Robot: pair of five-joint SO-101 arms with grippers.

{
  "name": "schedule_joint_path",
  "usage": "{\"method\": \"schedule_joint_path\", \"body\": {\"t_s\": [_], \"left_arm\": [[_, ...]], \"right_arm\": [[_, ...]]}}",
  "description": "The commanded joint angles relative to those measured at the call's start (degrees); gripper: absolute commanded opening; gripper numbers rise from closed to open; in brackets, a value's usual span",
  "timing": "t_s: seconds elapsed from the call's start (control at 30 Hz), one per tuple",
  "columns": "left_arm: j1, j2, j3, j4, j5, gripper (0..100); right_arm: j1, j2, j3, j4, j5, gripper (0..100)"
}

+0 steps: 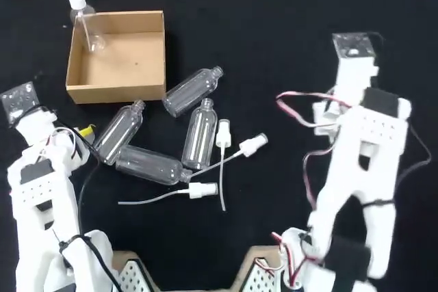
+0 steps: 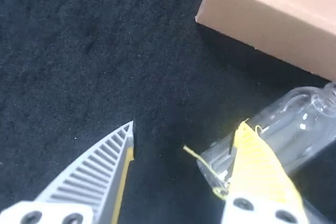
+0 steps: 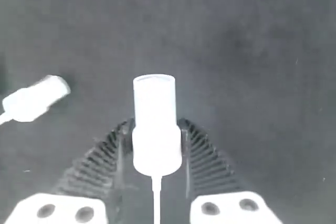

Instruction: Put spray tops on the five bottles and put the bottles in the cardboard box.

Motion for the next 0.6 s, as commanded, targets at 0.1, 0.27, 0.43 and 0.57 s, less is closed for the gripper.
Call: {"method": "schedule_joint_path", "body": {"t_s": [0.1,0.27,0.43,0.57], "left_arm": [[6.7,-0.8,-18.3,22.2,-19.3,30],[14.3,-0.8,-25.2,32.9,-35.9,30],[21.6,-0.8,-25.6,37.0,-49.0,30],[25.5,-0.8,-25.6,38.0,-54.8,30]], "right_arm": [[-6.9,-11.1,-3.3,4.7,-5.0,4.2],[-7.6,-14.7,-0.7,6.1,-5.3,4.2],[-6.7,-16.7,2.8,6.1,-4.7,4.2],[-3.8,-17.9,3.4,6.2,-4.7,4.1]]}}
